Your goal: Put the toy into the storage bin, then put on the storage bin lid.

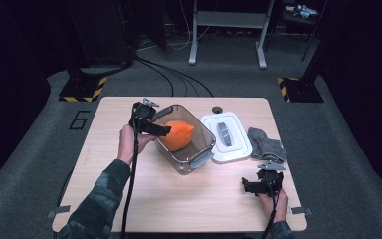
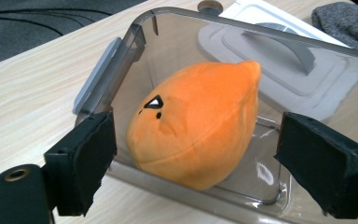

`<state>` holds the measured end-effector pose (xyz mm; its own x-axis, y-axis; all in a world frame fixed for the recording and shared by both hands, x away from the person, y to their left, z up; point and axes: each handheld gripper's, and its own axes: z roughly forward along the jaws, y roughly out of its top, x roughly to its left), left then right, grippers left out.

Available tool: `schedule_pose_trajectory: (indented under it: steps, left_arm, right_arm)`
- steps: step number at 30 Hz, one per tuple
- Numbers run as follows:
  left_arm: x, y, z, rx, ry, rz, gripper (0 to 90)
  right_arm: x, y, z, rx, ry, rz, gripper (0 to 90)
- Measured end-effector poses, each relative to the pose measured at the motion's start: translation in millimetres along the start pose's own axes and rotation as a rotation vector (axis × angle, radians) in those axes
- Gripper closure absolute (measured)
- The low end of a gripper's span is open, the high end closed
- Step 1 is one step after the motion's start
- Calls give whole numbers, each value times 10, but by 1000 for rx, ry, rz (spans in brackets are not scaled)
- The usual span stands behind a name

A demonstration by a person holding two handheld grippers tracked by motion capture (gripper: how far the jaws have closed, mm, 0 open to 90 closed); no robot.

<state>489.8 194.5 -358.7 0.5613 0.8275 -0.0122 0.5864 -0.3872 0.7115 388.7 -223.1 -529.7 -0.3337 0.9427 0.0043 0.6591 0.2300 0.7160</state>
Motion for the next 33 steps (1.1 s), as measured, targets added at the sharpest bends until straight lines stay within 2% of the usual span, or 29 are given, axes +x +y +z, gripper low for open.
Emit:
schedule_pose_trajectory:
  steps: [7,11,14,18,20,23,29,33]
  left_arm:
    - [70,-157,-172,-24,4,-6,113]
    - [123,-274,-256,-43,11,-24,112]
    - [166,-372,-328,-48,25,-25,111]
    - [218,-514,-389,-63,46,-51,111]
    - [245,-574,-411,-64,53,-55,111]
    - [267,-694,-427,-86,70,-94,111]
    - [308,-881,-439,-91,90,-110,108]
    - [341,-1034,-419,-89,103,-140,104]
  right_arm:
    - [2,1,0,0,-1,0,0]
    - [-5,11,2,3,1,-10,1]
    - [-3,30,1,18,6,-19,1]
    - [-8,51,0,35,11,-21,0]
    - [-1,78,-36,24,14,-31,5]
    - [24,165,-113,7,26,-41,7]
    - [96,354,-185,-7,50,-67,15]
    - [127,470,-200,-13,65,-72,23]
